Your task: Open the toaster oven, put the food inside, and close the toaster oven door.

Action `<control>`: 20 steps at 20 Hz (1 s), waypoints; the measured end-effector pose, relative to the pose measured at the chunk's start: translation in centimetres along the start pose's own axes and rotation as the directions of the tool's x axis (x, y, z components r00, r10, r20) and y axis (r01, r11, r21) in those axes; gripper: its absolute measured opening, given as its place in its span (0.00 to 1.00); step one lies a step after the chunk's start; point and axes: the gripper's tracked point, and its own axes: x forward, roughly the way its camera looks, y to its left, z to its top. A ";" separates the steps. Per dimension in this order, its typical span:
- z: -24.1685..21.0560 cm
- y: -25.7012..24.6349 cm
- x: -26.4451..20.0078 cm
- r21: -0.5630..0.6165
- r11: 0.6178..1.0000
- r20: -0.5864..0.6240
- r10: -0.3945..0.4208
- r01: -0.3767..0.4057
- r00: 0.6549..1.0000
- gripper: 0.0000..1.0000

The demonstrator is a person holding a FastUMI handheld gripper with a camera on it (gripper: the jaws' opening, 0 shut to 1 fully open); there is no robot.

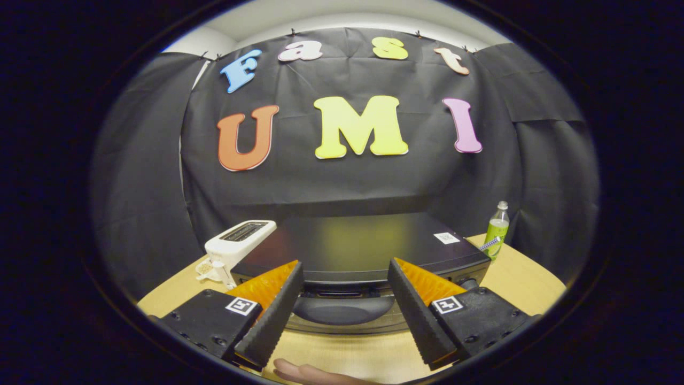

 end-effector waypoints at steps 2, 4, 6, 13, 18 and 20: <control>-0.2 0.0 -0.1 -0.006 1.000 -0.002 -0.008 0.008 1.000 1.00; -0.9 0.7 0.2 -0.006 1.000 -0.017 0.009 -0.009 1.000 1.00; -2.0 1.1 0.4 -0.008 1.000 -0.046 0.021 -0.021 0.999 1.00; -3.0 0.9 0.7 -0.022 1.000 -0.021 -0.015 0.015 1.000 1.00; -3.4 0.8 -0.6 -0.015 1.000 -0.039 -0.004 0.003 0.999 1.00; -3.9 0.9 -1.7 -0.030 1.000 -0.053 -0.007 0.005 0.999 1.00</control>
